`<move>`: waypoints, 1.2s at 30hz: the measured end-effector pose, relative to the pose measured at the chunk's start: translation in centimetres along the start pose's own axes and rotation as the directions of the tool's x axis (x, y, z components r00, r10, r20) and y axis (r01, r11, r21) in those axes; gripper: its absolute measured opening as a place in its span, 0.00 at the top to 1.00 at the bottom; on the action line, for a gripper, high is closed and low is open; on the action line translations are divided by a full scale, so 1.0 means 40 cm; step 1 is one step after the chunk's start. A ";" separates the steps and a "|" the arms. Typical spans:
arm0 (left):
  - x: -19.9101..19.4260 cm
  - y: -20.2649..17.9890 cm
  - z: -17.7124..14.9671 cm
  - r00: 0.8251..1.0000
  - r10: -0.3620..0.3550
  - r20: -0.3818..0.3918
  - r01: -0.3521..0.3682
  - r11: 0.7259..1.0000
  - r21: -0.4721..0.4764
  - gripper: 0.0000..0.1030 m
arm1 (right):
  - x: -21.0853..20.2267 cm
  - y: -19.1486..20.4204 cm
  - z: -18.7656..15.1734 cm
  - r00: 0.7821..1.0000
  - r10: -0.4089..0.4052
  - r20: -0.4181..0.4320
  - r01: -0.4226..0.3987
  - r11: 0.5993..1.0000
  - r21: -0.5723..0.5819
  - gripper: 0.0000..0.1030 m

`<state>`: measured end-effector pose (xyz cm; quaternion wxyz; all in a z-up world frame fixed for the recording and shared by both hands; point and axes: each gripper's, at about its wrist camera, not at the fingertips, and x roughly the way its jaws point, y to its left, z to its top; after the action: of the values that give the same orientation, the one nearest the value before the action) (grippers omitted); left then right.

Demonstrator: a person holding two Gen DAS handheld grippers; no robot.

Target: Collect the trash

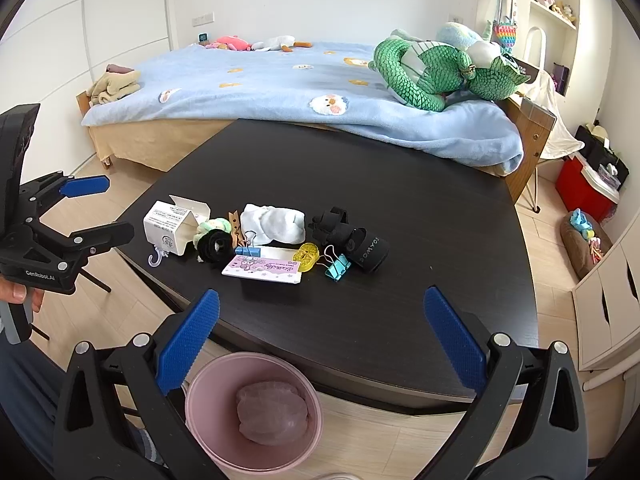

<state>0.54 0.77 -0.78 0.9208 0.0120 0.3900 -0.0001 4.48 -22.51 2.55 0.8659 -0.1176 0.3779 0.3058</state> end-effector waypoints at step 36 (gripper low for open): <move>0.004 0.001 -0.003 1.000 -0.001 -0.009 0.001 1.000 -0.010 0.05 | -0.002 0.001 0.001 1.000 -0.002 -0.001 0.002 1.000 -0.005 0.03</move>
<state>0.57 0.80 -0.97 0.9191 0.0075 0.3940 0.0014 4.44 -22.49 2.63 0.8659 -0.1203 0.3773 0.3057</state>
